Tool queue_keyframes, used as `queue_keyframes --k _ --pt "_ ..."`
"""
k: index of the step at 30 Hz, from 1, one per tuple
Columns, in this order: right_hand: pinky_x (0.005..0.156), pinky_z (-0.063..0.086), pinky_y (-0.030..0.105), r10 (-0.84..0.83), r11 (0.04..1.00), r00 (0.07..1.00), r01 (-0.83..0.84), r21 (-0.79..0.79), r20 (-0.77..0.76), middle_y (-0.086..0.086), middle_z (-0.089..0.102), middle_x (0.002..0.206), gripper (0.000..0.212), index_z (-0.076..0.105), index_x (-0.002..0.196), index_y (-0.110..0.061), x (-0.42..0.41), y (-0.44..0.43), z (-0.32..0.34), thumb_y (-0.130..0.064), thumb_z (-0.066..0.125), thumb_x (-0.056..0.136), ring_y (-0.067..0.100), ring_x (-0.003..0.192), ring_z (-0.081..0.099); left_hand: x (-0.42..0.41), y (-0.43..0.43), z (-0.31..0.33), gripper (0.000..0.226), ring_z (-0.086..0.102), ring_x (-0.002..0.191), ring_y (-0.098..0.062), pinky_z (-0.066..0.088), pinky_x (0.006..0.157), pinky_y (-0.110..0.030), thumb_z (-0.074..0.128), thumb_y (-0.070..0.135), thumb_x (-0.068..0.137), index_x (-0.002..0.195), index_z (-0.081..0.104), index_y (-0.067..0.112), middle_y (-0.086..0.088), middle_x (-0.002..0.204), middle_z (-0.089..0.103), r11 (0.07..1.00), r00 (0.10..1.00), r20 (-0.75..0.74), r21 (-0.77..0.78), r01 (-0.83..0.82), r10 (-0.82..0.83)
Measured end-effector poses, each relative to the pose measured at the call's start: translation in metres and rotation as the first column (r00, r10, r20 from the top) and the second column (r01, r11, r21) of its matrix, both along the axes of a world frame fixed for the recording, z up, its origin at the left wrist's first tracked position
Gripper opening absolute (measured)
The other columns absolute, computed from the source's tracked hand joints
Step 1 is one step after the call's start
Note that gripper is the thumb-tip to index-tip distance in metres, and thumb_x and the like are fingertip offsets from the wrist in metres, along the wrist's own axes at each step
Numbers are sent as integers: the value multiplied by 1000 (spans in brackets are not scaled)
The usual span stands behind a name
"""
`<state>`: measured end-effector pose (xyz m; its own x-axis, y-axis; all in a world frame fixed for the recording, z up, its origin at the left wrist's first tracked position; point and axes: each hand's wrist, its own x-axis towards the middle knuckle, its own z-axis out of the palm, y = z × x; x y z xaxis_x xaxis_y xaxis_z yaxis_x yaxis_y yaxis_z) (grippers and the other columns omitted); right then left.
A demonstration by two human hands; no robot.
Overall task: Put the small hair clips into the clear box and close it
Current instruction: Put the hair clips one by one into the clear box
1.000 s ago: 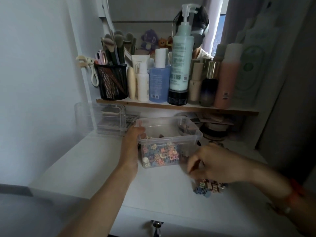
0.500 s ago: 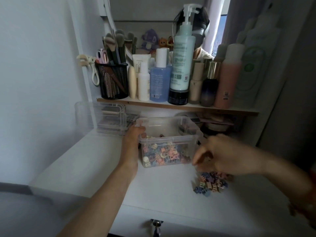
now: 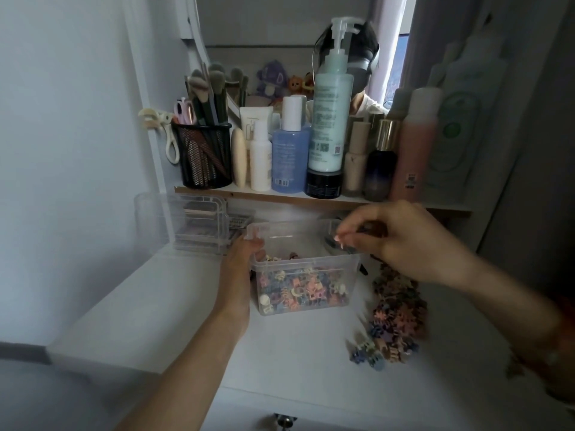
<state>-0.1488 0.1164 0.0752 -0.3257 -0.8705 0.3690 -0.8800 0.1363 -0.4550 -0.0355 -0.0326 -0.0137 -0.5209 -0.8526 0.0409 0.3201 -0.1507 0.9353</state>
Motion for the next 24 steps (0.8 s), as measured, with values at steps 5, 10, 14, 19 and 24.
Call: queue_keyframes --k 5,10,14,19,24 --pt "66 38 -3 7 1000 1000 -8 -26 -14 -22 63 80 12 67 78 -29 -4 4 -4 -16 67 81 -6 82 58 0 1 1 15 48 61 -11 38 58 -23 44 16 88 74 49 16 1 72 46 1000 1000 -1 -15 -2 2" --pt "72 43 6 208 797 978 -181 576 20 -21 64 85 16 70 97 -24 5 18 -27 -21 65 82 -7 77 58 -1 0 0 13 51 56 -6 41 51 -17 45 16 87 75 50 18 3 71 47 1000 1000 -13 -10 9 -9" --pt "82 51 18 196 791 981 -153 592 -8 -14 69 91 13 71 94 -20 7 15 -46 -20 62 84 -3 80 63 -1 0 0 12 48 62 -10 40 56 -22 46 16 88 76 50 17 2 73 47 1000 1000 -11 -8 1 -1" --pt "72 42 2 114 963 993 -116 241 21 -21 66 85 10 71 90 -24 8 10 -16 -22 62 84 -12 81 59 -1 -1 -1 25 51 68 -13 40 61 -25 56 27 75 95 53 13 -4 83 50 1000 1000 -14 -8 20 -20" --pt "67 36 5 -91 996 993 90 -18 -76 -16 57 104 35 59 119 -22 6 -2 -4 -24 62 85 3 93 56 -1 1 1 7 52 63 -10 42 57 -21 47 17 86 88 52 14 -1 78 50 1000 1000 -13 7 6 -6"
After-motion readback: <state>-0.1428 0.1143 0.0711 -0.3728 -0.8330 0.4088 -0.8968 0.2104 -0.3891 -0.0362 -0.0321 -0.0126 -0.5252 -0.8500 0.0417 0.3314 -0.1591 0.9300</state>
